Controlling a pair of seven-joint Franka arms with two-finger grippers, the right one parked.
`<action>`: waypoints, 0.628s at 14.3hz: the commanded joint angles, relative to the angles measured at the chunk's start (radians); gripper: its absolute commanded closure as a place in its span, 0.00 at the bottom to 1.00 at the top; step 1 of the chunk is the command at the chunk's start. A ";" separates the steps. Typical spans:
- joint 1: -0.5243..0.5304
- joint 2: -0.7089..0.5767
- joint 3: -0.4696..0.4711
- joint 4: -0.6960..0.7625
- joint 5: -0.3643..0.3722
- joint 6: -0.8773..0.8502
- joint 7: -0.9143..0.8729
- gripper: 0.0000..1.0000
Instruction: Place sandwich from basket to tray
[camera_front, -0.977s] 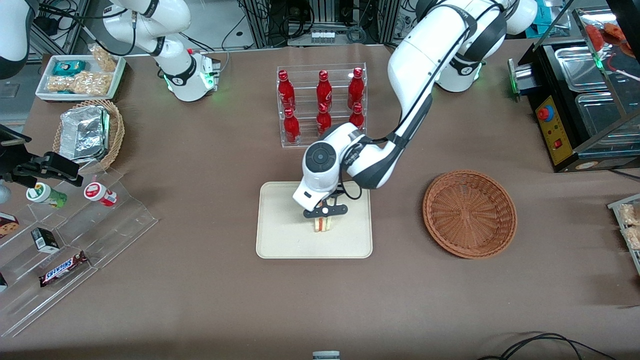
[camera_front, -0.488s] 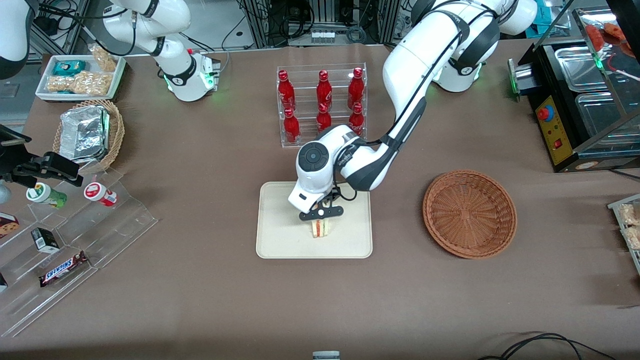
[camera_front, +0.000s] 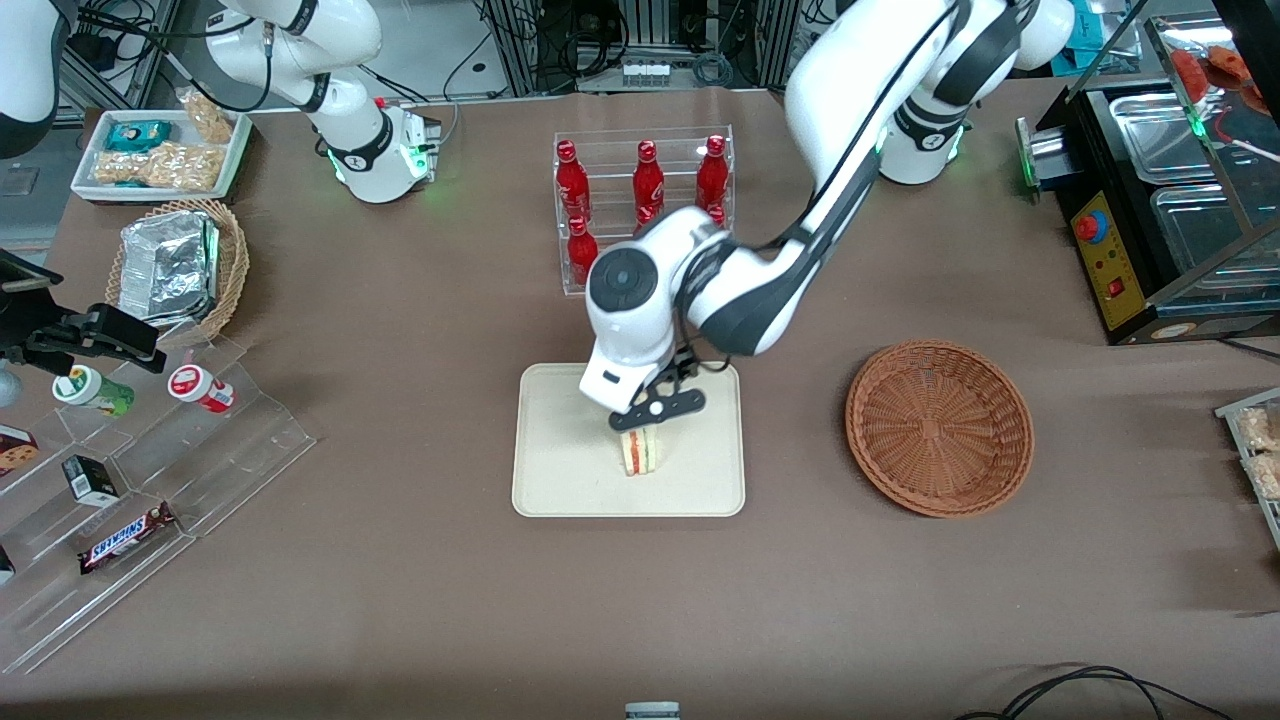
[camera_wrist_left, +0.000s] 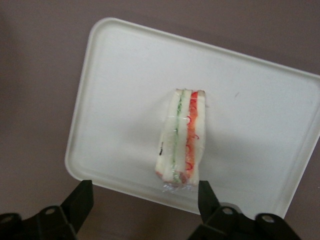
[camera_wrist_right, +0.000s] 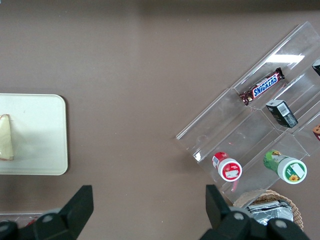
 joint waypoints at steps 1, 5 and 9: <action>0.090 -0.170 -0.005 -0.051 -0.037 -0.151 -0.004 0.00; 0.265 -0.392 -0.001 -0.199 -0.101 -0.337 0.240 0.00; 0.501 -0.492 -0.001 -0.200 -0.123 -0.564 0.571 0.00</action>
